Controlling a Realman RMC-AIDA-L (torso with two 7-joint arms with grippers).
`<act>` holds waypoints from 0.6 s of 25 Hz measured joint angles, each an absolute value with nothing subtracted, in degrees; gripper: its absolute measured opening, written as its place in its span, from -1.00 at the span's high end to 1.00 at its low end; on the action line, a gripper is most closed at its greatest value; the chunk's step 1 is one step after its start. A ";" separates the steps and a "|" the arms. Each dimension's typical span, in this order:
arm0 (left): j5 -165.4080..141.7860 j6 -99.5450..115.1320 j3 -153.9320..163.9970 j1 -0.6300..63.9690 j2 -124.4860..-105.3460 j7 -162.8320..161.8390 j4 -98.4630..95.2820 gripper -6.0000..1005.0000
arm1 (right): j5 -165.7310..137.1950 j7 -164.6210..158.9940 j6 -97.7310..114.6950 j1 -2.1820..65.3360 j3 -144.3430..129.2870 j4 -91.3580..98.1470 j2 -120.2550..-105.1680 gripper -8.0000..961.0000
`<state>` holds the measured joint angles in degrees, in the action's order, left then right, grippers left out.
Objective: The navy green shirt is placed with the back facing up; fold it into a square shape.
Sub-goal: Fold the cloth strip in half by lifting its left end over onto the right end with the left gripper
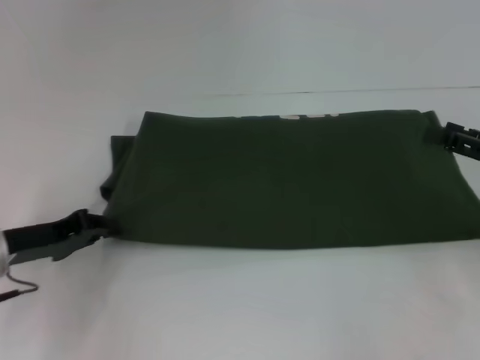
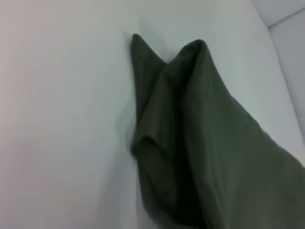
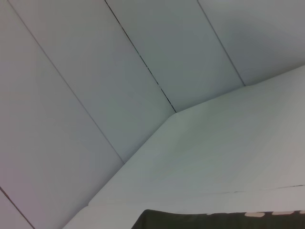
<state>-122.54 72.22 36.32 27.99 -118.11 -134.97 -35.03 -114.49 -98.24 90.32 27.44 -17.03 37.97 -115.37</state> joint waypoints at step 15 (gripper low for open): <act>-117.26 72.75 25.01 18.15 -116.19 -131.05 -38.84 0.90 | -114.10 -98.35 88.09 29.60 -16.93 35.94 -115.87 -0.87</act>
<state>-117.26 72.75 25.01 18.15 -116.19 -131.05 -38.84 -114.10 -98.35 88.10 29.60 -16.93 35.94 -115.87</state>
